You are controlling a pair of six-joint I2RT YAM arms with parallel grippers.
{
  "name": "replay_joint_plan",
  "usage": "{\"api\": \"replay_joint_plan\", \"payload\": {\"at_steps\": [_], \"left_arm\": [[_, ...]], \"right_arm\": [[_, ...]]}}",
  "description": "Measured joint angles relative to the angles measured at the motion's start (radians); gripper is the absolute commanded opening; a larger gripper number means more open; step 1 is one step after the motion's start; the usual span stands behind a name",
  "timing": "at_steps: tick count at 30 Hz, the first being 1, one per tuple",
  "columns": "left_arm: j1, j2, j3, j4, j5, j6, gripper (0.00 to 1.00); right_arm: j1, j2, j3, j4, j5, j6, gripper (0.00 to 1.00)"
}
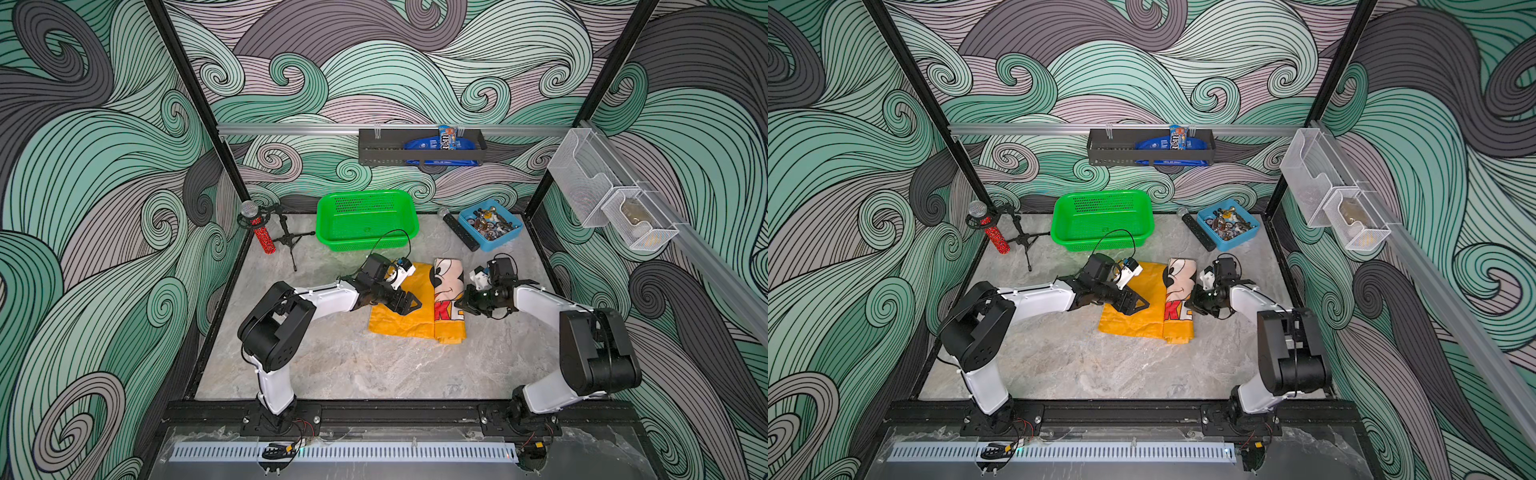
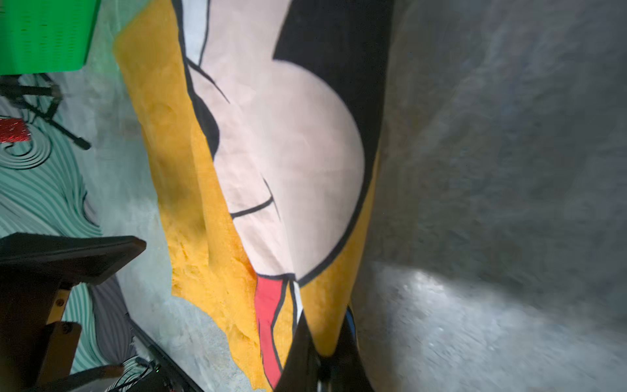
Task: Roll up the pillowcase
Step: Roll the pillowcase at the center of the board.
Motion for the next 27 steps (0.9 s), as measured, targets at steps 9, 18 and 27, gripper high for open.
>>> {"api": "replay_joint_plan", "payload": {"at_steps": [9, 18, 27], "left_arm": [[0.000, 0.000, -0.007, 0.001, 0.001, -0.002, 0.79], [0.000, -0.005, -0.037, 0.000, 0.001, -0.002, 0.79], [0.014, -0.085, -0.049, -0.023, -0.004, 0.003, 0.80]], "right_arm": [[0.094, -0.007, 0.150, -0.148, 0.103, 0.076, 0.35], [0.228, 0.065, 0.321, -0.174, 0.121, 0.137, 0.38], [0.330, 0.253, 0.497, -0.182, 0.120, 0.143, 0.38]]}}
